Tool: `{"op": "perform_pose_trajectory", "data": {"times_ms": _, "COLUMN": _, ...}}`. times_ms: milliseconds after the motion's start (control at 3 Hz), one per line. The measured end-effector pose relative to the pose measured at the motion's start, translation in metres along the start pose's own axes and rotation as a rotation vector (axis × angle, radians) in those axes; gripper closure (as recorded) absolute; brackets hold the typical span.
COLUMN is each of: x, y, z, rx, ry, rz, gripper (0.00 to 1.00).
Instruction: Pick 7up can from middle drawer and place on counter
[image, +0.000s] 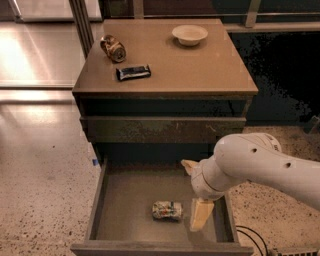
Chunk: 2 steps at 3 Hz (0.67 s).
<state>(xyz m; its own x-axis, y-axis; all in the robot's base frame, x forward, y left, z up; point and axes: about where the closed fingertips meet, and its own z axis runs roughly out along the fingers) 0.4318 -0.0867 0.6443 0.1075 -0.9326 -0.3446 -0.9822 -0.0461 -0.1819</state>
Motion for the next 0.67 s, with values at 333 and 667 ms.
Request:
{"op": "perform_pose_trajectory", "data": {"times_ms": 333, "x": -0.014, "y": 0.0, "z": 0.045, "rx": 0.026, "ry": 0.008, "rz": -0.047, "gripper": 0.0}}
{"op": "perform_pose_trajectory", "data": {"times_ms": 667, "x": -0.025, "y": 0.001, "z": 0.084, "rx": 0.053, "ry": 0.013, "rz": -0.021, "gripper": 0.0}}
